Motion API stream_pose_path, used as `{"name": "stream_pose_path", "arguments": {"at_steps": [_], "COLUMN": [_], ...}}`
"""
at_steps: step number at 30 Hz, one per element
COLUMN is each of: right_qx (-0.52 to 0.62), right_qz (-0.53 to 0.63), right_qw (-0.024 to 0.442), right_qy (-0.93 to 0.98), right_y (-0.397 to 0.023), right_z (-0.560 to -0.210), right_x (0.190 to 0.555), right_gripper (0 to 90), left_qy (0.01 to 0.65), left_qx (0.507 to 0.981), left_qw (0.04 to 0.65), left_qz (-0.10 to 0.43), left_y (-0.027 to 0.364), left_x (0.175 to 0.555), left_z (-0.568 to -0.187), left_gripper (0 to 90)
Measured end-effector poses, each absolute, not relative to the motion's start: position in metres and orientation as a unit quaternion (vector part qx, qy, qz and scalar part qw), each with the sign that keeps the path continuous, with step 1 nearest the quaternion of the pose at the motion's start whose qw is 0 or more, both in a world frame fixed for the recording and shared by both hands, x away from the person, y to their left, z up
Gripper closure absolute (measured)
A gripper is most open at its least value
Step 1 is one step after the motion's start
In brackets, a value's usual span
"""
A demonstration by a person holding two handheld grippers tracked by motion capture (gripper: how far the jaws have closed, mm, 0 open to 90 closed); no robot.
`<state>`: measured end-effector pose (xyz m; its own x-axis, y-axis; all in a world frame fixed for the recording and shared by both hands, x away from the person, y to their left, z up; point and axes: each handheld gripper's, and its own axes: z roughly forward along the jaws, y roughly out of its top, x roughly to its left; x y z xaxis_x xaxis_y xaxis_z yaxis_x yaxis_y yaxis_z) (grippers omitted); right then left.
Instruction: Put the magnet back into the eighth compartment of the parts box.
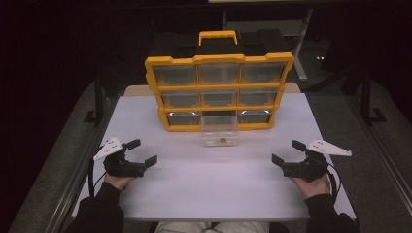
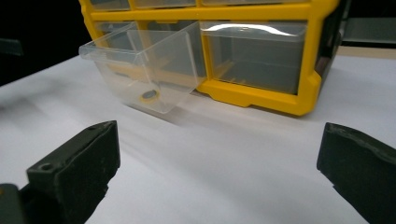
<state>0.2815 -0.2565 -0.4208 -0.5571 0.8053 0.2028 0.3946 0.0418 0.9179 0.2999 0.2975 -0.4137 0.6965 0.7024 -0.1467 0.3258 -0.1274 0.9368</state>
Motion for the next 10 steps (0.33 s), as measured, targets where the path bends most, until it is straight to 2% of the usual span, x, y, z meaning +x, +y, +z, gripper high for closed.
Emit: {"name": "stream_pose_path", "arguments": {"at_steps": [10], "right_qx": [0.437], "right_qz": [0.544], "right_qw": [0.207], "right_qy": [0.686], "right_y": [-0.2637], "right_z": [-0.4255], "right_x": [0.2775], "right_gripper": [0.0], "left_qy": [0.350], "left_qx": [0.733], "left_qw": [0.560], "left_qz": [0.164], "left_y": [0.2969], "left_x": [0.3006], "left_z": [-0.4145], "left_gripper": [0.0]}}
